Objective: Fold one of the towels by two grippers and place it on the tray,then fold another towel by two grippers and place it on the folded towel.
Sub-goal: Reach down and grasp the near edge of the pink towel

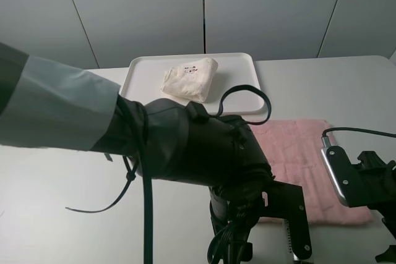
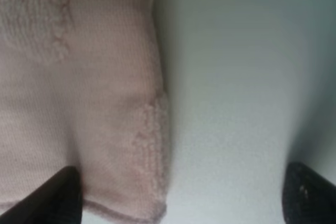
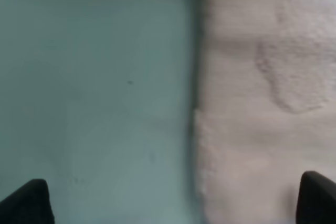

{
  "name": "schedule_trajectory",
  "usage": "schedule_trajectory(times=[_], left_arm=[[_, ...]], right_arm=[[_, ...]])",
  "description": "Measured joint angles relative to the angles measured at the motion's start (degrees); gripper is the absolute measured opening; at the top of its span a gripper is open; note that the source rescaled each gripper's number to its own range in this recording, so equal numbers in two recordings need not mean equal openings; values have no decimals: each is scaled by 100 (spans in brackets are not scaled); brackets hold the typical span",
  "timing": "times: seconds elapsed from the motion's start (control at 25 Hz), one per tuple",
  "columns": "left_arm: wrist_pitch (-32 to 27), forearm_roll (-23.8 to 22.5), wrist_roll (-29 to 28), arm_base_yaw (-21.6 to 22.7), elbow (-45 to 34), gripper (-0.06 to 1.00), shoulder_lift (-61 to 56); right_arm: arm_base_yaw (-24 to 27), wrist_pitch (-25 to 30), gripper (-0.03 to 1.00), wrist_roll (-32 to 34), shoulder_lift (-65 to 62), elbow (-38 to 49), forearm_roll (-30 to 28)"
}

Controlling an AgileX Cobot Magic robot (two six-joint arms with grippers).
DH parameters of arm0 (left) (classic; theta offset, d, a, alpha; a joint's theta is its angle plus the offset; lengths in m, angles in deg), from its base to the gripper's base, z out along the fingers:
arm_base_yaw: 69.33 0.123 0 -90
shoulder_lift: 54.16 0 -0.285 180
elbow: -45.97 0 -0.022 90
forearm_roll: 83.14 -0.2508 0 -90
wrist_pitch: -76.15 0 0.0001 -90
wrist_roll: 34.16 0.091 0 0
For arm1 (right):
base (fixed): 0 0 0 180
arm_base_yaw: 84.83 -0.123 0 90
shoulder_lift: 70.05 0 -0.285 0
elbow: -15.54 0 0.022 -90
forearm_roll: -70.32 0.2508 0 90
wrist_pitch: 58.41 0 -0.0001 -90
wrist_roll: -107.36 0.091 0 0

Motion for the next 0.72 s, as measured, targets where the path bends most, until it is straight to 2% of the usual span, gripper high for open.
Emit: schedule_trajectory(times=[0.2, 0.72], left_arm=[[0, 0, 0, 0, 0, 99, 0], [0, 0, 0, 0, 0, 99, 0]], right_arm=[[0, -313, 100, -178, -8, 210, 0], [0, -540, 100, -200, 158, 210, 97]])
